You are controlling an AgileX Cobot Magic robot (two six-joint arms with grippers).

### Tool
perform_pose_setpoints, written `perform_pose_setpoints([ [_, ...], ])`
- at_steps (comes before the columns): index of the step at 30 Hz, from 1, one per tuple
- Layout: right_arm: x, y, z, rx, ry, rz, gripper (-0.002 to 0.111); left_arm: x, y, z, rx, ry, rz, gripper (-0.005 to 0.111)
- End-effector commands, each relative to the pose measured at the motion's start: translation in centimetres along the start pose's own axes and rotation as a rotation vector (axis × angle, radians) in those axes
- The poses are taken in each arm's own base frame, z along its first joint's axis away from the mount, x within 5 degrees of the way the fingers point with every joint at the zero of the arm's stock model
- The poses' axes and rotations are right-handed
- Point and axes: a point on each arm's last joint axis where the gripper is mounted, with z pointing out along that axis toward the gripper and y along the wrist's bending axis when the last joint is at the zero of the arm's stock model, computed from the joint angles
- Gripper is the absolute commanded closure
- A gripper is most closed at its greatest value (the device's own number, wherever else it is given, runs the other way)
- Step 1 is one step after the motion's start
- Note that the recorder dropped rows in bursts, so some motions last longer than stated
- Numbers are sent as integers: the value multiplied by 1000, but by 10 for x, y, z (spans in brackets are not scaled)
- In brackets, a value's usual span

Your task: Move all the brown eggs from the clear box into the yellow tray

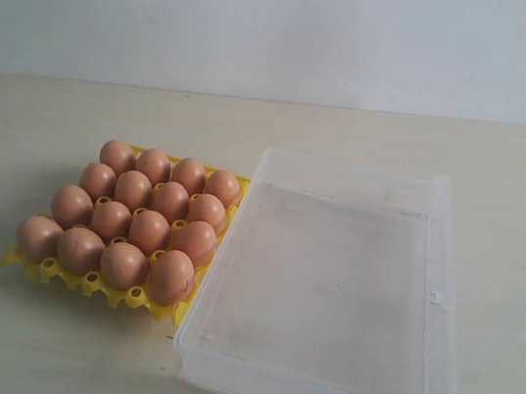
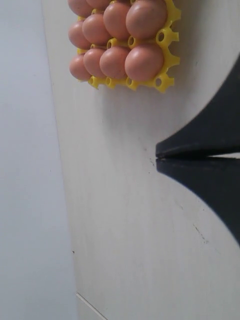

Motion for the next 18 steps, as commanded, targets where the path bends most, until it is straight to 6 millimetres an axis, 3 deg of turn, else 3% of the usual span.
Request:
perform_pose_setpoints([
  [1,-1,-1,0,7,-26,29,108,-3,0,-1,-1,-23,-8,107],
  [18,-1,-1,0,10,-26,-53,108,-3,0,-1,-1,-23,-8,107],
])
